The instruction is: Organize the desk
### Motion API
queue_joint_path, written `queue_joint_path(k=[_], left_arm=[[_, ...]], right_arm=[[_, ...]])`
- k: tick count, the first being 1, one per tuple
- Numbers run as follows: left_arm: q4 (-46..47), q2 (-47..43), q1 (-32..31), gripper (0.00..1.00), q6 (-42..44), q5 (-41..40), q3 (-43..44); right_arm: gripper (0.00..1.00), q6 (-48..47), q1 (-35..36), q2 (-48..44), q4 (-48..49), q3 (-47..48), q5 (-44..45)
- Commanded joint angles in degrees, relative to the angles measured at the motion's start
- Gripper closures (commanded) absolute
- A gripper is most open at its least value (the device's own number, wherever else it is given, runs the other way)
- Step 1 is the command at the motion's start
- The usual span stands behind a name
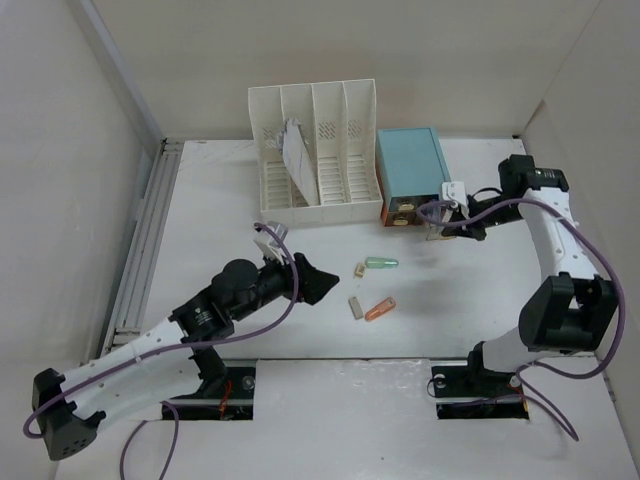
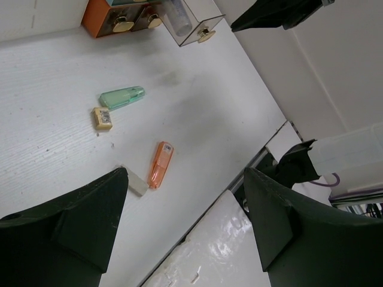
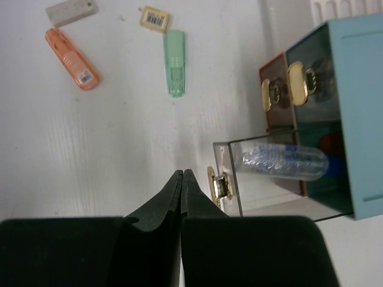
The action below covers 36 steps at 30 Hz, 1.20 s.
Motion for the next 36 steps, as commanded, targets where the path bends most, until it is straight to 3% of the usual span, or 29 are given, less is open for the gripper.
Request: queue_joint_path(k=[1,10,23,31,33,35,36], left_arm=[[5.15,1.31,-0.32,0.25,0.84,1.49,1.65],[5.95,1.84,-0.32,0.25,0.84,2.01,1.65],[6.56,0.79,-0.32,0.25,0.84,2.01,0.07],[8.49,1.84,-0.32,0.25,-0.31,3.06,-0.98],[9.54,2.54,-0.32,0.25,-1.79,3.07,-1.51],[13.49,4.12,-0.32,0.30,-3.11,4.47,-3.70],[15.77,5.09,-0.32,0.40,-3.90,5.00,-4.58]], right_arm=[[1.00,3.79,0.09,0.95,-0.28,-0.77,5.10],[1.00,23.38,0.09,7.97,13.87,1.77,8.10],[1.00,46.93,6.77,11.93,38.05,3.36,18.64],[1.00,52.49,8.61,13.08,45.70,4.06,24.80],[1.00,51.53,8.61,12.03,42.38,4.06,21.04],[1.00,45.65,8.61,7.82,38.34,2.84,11.50],[0.97,43.89,8.61,5.45,37.28,1.53,9.52]])
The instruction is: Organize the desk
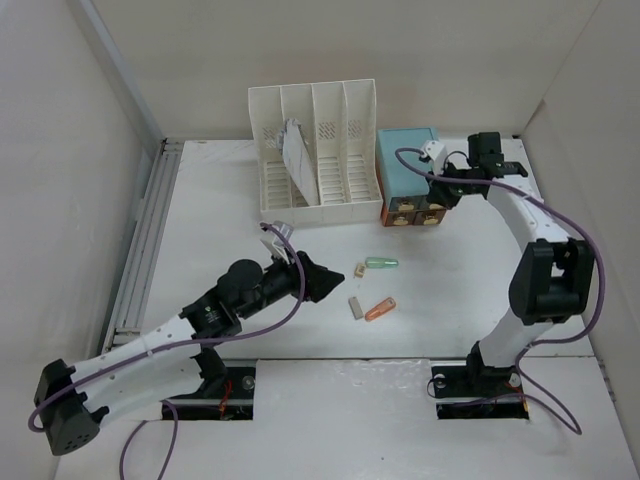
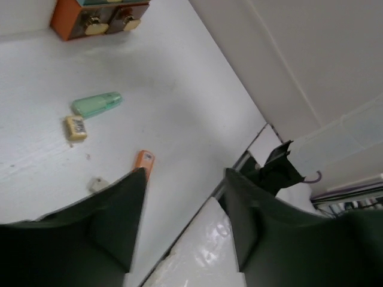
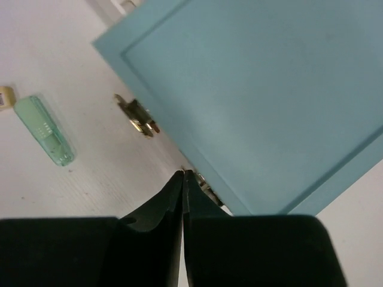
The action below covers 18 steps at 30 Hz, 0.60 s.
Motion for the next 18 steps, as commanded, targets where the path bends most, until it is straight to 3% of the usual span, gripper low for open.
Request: queue_joint_path(k=[1,2,3,4,6,7,8,9,10,11,12,13,16,17,18], left_arm=[[12.77,4.97,-0.32,0.49,-4.29,2.31,-3.49],[15.35,7.27,-0.32,0.61,-4.92,3.62,-4.02],[17.55,10.07,-0.32,0.86,-5.45,4.24,-4.03],[19.14,13.23,-0.32,0.96,-5.46,4.25,-2.64],[21.78,23.69,-0.32,1.00,-5.98,5.30,2.72],[23.01,26.60,-0.32,1.00,-6.85,5.30,4.13],[28.07,31.76,-0.32,1.00,-7.47,5.30,5.19],[30.03,34.25,-0.32,0.93,-8.00,5.30,7.55],[31.10,36.71,-0.32,0.79,-8.61,5.30,9.31],[31.11,39.08,-0.32,0.68,-8.62,5.30,11.33],[31.11,43.98,-0.32,0.48,-8.62,5.30,15.70],[31.11,46.29,-0.32,0.41,-9.32,5.30,17.66],[30.41,53.94,-0.32,0.31,-10.81,4.69,23.98],[30.41,55.53,-0.32,0.30,-11.69,4.69,25.23],[30.41,57.11,-0.32,0.29,-13.61,4.16,26.20]], right_arm=[[0.91,-5.65,0.35,-9.18,1.41,-4.61,-9.05],[0.79,-4.27,1.05,-15.73,4.12,-7.09,-5.31],[0.50,0.79,2.44,-19.10,12.33,-12.07,-1.62],[0.37,3.80,2.98,-22.27,16.41,-12.12,2.33],[0.07,7.25,2.03,-28.79,21.36,-16.86,4.75],[0.00,9.18,0.89,-29.59,20.59,-16.87,1.87],[0.00,15.63,-0.43,-29.60,20.59,-16.87,-1.64],[0.08,18.22,-1.31,-29.60,20.59,-16.26,-6.98],[0.29,18.25,-2.63,-28.64,17.37,-15.12,-10.34],[0.90,17.03,-2.64,-27.85,15.16,-12.41,-12.55],[1.00,19.11,-2.64,-26.01,15.14,-11.43,-12.57],[1.00,21.39,-2.64,-25.12,14.62,-10.64,-9.18],[1.00,24.74,-4.39,-24.59,16.71,-11.67,-11.49],[0.92,24.75,-5.01,-25.46,17.33,-12.29,-12.39],[0.50,24.75,-5.01,-26.25,18.20,-13.60,-12.40]])
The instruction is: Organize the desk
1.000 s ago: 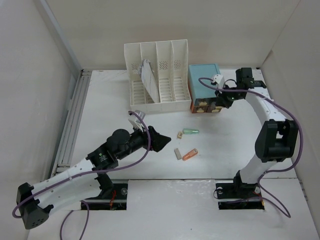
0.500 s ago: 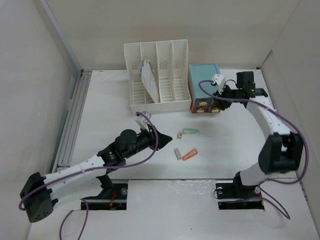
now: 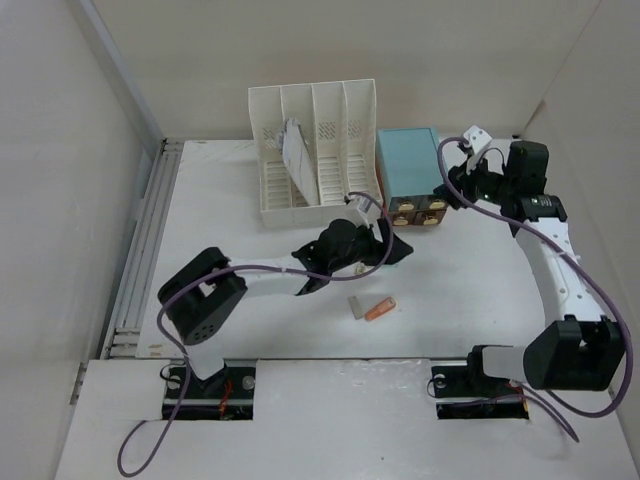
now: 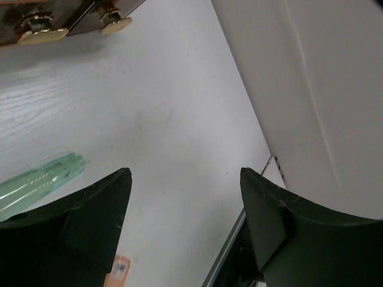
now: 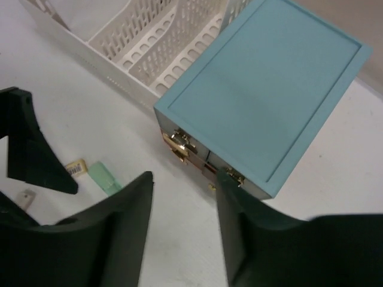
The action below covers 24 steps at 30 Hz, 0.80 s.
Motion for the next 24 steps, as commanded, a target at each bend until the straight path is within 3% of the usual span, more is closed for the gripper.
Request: queue_joint_path(k=[1,3,4,6,7,10,24], left_arm=[[4.53,4.72,0.31,0.29,-4.53,-0.78,5.54],[4.53,7.37,0.93,0.33,-6.82,-0.78,6.87],[5.05,9.21,0.93,0.35,-8.65,-2.00,6.88],[5.05,10.80,0.93,0.40,-9.20,-4.55,8.02],[5.05,11.42,0.93,0.41,-9.20,-5.52,8.89],[4.53,13.19,0.93,0.44,-9.82,-8.60,10.31],[1.89,21.18,0.93,0.44,-11.66,-17.21,19.71]], right_arm=[[0.42,4.92,-1.10,-4.28,4.09,-2.05,-3.70],[0.25,6.50,-1.10,-6.05,7.50,-4.07,-3.09],[0.26,6.51,-1.10,-6.67,7.53,-4.69,-3.08],[0.42,7.65,-1.62,-7.29,8.05,-4.70,-2.30],[0.61,8.87,-1.63,-7.29,8.58,-4.70,-2.29],[0.81,10.81,-1.63,-8.61,10.51,-5.31,-0.80],[0.83,15.03,-2.15,-11.25,12.54,-6.98,3.42]])
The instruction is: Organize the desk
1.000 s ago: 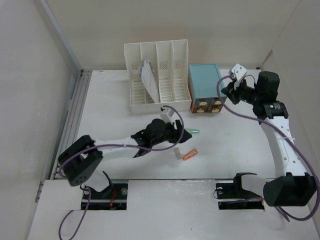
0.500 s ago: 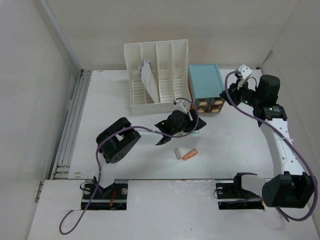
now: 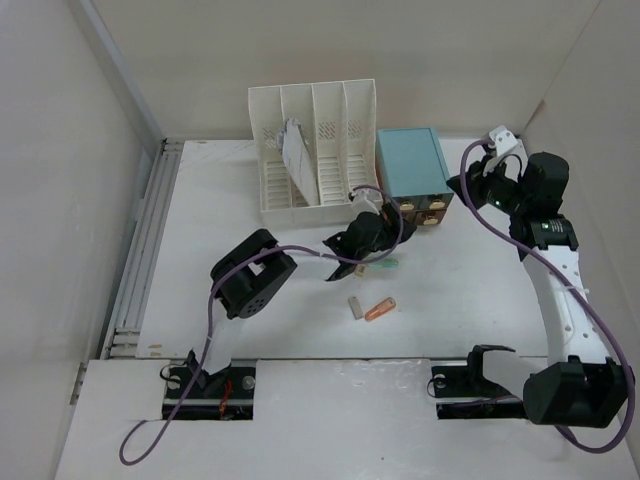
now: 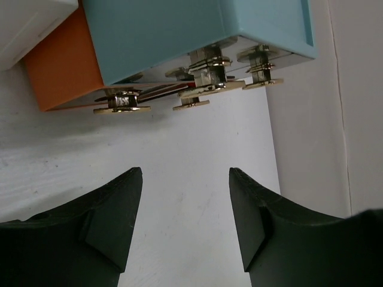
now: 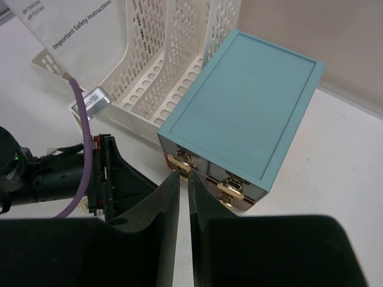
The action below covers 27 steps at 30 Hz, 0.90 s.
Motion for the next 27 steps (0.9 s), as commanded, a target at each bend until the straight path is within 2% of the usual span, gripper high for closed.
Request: queue_joint_path(k=[1,12,15,21,27], left_arm=[[0.56,1.16,0.10,0.44,-1.84,-2.49,3.51],[0.56,3.53,-0.42,0.45,-8.53,-6.79,3.52],[0.56,4.85,-0.42,0.42,-10.63,-7.93,4.04],[1.70,7.84,-0.42,0.42,-14.68,-8.46,5.63],[6.61,9.60,-0.42,0.42,-18.02,-10.84,5.63]], right_arm=[[0.83,1.86,-0.32,-1.10,3.60,-0.16,1.13],[0.86,3.09,-0.32,-2.15,3.60,-0.16,2.45],[0.86,3.70,-0.32,-2.16,3.60,-0.16,2.97],[0.87,3.70,-0.32,-2.16,3.60,-0.16,3.50],[0.87,3.70,-0.32,-2.16,3.60,-0.16,3.50]])
